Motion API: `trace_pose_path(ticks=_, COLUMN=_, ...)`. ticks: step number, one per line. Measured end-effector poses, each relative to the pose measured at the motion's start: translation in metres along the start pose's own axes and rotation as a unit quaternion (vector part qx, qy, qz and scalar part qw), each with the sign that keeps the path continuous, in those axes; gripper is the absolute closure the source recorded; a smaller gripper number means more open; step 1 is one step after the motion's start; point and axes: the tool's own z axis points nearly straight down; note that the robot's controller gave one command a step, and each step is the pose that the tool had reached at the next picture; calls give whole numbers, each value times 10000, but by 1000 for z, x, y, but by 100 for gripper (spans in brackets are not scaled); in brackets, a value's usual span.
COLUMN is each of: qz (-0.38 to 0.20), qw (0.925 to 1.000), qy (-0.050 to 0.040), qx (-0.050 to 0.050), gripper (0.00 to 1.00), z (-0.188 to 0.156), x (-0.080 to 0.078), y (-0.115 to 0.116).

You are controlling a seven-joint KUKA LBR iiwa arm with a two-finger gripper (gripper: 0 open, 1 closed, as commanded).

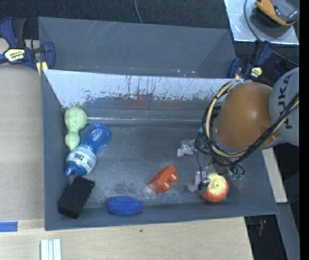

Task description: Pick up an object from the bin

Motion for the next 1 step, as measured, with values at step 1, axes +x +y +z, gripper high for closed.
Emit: trace_pose_path(ticks=1, qz=-527, qw=9986, qy=13, qx=-5, gripper=0, z=31, x=17, y=-39)
